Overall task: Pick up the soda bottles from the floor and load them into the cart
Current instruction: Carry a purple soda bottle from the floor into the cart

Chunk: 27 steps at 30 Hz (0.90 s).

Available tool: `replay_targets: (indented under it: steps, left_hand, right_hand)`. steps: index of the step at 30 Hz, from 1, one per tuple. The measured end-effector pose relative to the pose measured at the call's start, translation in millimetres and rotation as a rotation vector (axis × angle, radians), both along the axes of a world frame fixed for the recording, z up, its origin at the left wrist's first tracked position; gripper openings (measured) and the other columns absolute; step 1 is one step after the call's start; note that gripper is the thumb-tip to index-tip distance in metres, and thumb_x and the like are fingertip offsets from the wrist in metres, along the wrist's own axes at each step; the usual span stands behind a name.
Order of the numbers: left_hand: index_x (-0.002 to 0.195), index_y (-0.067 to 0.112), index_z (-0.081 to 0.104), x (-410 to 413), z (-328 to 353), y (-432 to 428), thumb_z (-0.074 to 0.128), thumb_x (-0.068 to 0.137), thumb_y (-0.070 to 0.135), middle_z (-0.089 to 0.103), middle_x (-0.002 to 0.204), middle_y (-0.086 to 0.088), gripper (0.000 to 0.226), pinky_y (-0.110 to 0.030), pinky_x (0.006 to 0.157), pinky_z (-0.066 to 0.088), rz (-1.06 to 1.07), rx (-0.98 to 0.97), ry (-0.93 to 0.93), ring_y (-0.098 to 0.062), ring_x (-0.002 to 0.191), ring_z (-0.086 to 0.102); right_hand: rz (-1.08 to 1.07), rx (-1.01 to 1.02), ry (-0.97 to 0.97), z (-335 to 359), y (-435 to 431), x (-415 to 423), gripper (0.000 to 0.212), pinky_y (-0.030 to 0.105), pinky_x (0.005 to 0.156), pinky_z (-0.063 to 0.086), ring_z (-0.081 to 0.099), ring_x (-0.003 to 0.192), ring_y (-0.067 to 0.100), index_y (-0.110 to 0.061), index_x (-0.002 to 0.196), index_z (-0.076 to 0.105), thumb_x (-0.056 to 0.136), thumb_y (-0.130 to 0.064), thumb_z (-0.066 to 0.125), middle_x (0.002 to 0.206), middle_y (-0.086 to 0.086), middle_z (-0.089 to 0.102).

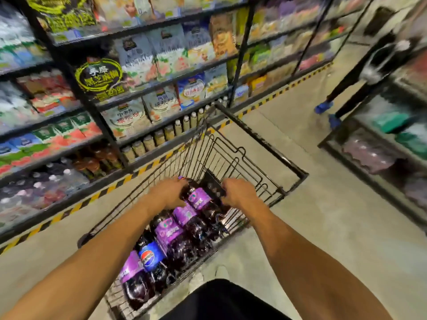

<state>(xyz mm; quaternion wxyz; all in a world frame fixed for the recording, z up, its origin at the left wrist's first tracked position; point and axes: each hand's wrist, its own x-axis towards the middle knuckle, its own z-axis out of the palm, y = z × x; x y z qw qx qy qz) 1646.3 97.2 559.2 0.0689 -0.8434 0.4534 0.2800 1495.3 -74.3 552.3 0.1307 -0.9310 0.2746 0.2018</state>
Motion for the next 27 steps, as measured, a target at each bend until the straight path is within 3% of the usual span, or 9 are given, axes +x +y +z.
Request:
replay_targets:
  steps: [7, 14, 19, 27]
  left_hand:
    - [0.152, 0.03, 0.036, -101, 43, -129, 0.072, 0.087, 0.051, 0.042, 0.155, -0.004, 0.077, -0.048, 0.114, 0.04, -0.414, -0.111, -0.079, -0.03, 0.139, 0.044]
    - [0.151, 0.031, 0.036, -286, 62, -218, 0.073, 0.086, 0.051, 0.044, 0.149, -0.004, 0.077, -0.049, 0.106, 0.044, -0.766, -0.128, -0.076, -0.031, 0.133, 0.047]
    - [0.152, 0.029, 0.035, -431, 70, -249, 0.072, 0.089, 0.048, 0.044, 0.151, -0.005, 0.076, -0.047, 0.107, 0.044, -0.993, -0.193, -0.097, -0.031, 0.132, 0.047]
    - [0.14, 0.028, 0.045, -604, 67, -262, 0.074, 0.088, 0.048, 0.054, 0.139, -0.001, 0.063, -0.039, 0.096, 0.048, -1.207, -0.263, -0.121, -0.025, 0.118, 0.055]
  right_hand:
    - [-0.394, -0.077, -0.039, 42, -52, -149, 0.049, 0.04, 0.096, 0.051, 0.06, 0.123, 0.034, -0.018, 0.137, 0.055, 0.091, -0.027, 0.072, 0.135, 0.012, 0.063]
    - [-0.877, -0.087, -0.022, 62, -56, -388, 0.054, 0.041, 0.1, 0.049, 0.057, 0.124, 0.032, -0.018, 0.14, 0.052, 0.093, -0.031, 0.074, 0.138, 0.01, 0.06]
    - [-1.158, -0.061, 0.005, 73, -33, -543, 0.052, 0.041, 0.097, 0.052, 0.061, 0.119, 0.031, -0.018, 0.138, 0.052, 0.092, -0.031, 0.076, 0.133, 0.01, 0.063]
    - [-1.454, -0.05, -0.006, 72, 19, -715, 0.051, 0.04, 0.095, 0.053, 0.062, 0.115, 0.029, -0.019, 0.135, 0.053, 0.09, -0.028, 0.076, 0.129, 0.007, 0.064]
